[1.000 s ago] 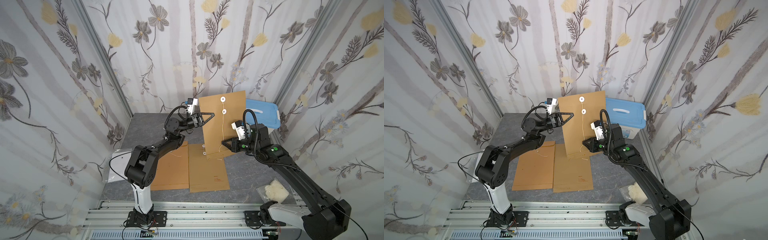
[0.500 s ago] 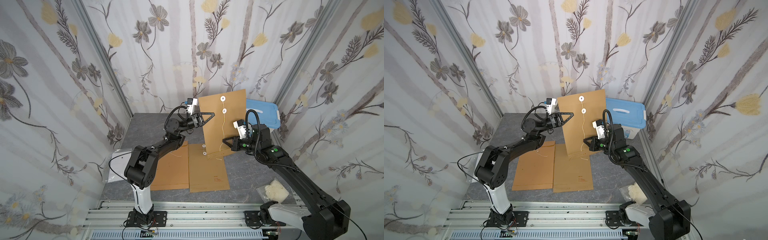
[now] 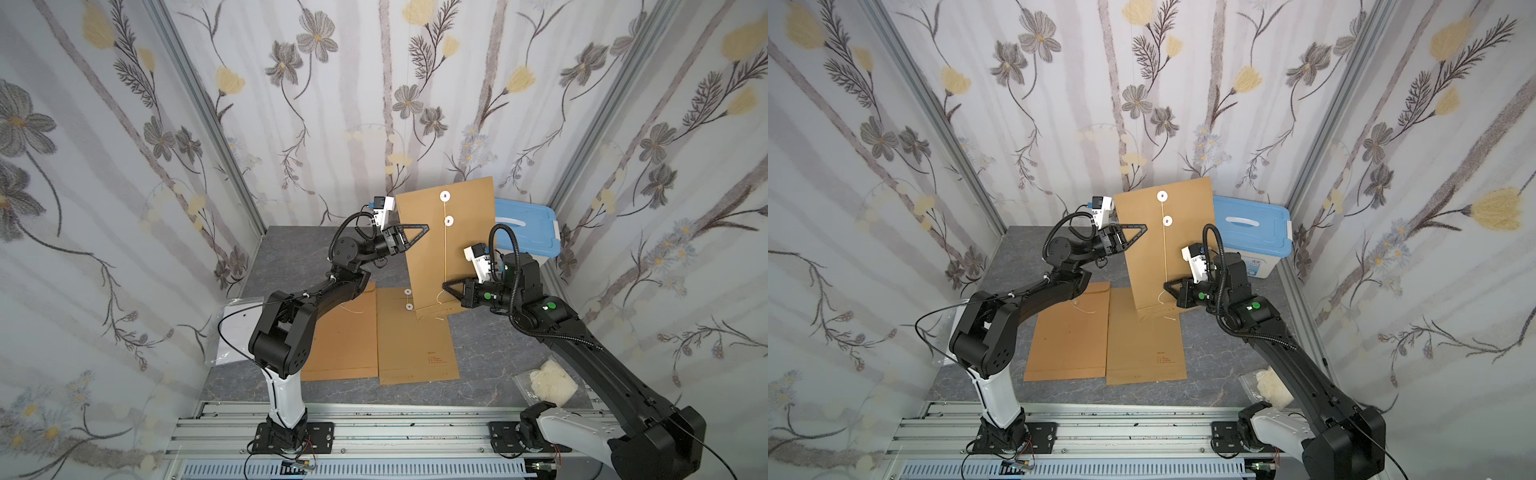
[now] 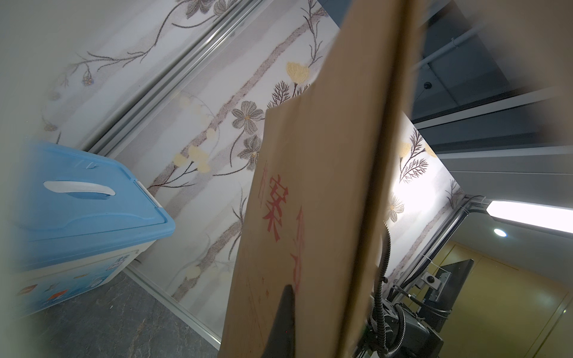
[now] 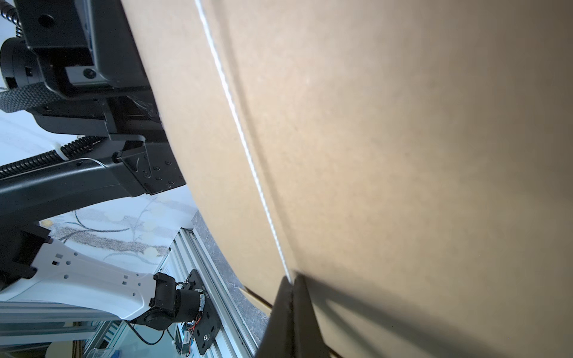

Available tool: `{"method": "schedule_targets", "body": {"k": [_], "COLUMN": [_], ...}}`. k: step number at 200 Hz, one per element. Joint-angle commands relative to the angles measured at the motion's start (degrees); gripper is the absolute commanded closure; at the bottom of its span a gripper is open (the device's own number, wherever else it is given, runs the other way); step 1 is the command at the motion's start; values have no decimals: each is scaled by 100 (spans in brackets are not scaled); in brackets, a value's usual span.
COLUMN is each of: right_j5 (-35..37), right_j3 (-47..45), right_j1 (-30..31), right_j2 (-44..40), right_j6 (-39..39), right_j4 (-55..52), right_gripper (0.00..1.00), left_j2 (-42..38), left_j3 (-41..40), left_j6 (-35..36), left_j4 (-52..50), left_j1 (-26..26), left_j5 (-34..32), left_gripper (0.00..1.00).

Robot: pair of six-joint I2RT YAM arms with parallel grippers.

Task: Close the mouth of the file bag
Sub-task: Close the file bag.

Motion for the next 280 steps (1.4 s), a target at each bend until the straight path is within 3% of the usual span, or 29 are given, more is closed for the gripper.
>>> {"method": "schedule_targets", "body": {"k": [1,116,187,280], "right_j5": [-140,-195,-714,-884], "right_j3": [11,3,-3,1102], "right_j1": [41,50,-972,-2362], "right_j2": [44,264,296,221], "right_j6": [-40,-1,45,-306], "right_j4": [202,259,92,-948], "right_gripper": [100,100,100,100], "left_j2": [-2,-73,-221,-231], "left_j3": [23,52,-10,-207], "left_j6": [-67,-108,-135,-85], "left_j4": [299,299,308,299], "left_j1": [-5,-22,-22,-14], "left_j5": [-51,56,197,361], "left_gripper": [100,100,100,100]}}
